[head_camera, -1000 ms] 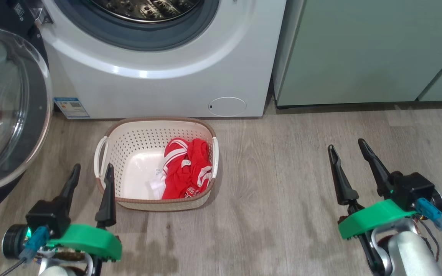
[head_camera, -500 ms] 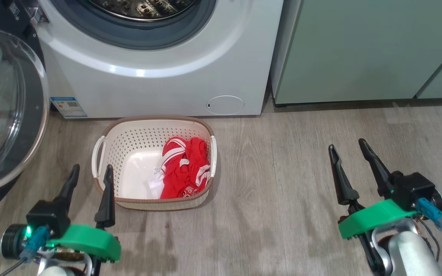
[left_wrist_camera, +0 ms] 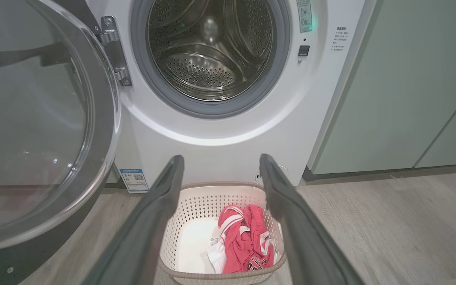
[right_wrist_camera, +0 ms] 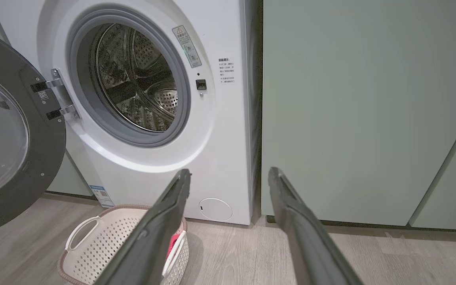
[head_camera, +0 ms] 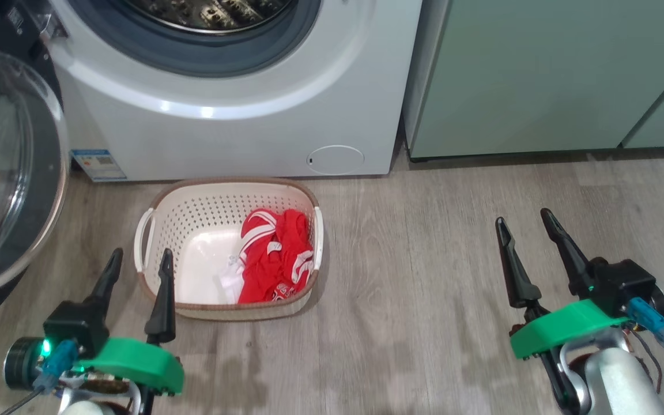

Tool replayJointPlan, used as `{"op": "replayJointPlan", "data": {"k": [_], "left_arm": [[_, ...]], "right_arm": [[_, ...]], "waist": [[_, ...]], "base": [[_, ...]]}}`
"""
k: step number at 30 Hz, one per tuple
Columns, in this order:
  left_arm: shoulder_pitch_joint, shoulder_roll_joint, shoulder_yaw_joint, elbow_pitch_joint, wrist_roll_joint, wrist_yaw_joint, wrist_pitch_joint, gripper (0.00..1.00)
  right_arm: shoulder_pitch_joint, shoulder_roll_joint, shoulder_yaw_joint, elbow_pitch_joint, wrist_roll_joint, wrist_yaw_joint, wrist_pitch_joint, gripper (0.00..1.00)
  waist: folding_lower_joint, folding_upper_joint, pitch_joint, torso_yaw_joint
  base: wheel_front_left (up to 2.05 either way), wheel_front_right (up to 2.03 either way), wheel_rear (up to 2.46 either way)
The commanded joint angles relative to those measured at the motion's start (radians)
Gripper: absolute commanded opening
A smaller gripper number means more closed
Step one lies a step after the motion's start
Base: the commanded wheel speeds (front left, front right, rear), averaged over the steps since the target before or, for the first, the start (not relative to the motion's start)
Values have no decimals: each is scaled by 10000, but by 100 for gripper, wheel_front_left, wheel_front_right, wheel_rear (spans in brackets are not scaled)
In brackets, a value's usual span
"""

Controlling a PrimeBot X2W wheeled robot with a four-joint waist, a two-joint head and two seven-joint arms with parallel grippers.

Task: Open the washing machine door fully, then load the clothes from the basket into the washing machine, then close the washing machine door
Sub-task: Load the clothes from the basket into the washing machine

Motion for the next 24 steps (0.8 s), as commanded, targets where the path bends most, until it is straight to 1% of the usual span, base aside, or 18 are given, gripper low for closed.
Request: {"op": "replayJointPlan", "data": {"k": [1, 9, 14, 19, 24], "left_arm": [[-452, 208, 329, -367, 28, 51, -30, 100], [-525, 236, 231, -391, -105, -81, -116, 100], [-538, 263, 200, -377, -134, -87, -148, 100], [-534, 278, 172, -373, -108, -20, -166, 100], [-516, 287, 144, -393, -101, 40, -171, 100]], "right_arm": [[-328, 30, 176, -299, 65, 0, -158, 100], [-357, 30, 175, -250, 98, 0, -191, 100], [-360, 30, 175, -226, 104, 0, -200, 100], [-357, 30, 184, -206, 110, 0, -208, 100], [-355, 30, 184, -186, 115, 0, -215, 100]], "waist": [[0, 0, 17, -8], [0, 0, 34, -31], [0, 0, 23, -25], [0, 0, -5, -7], [0, 0, -25, 10]], "base": [[154, -154, 0], [197, -197, 0], [151, -151, 0], [83, -83, 0], [0, 0, 0]]}}
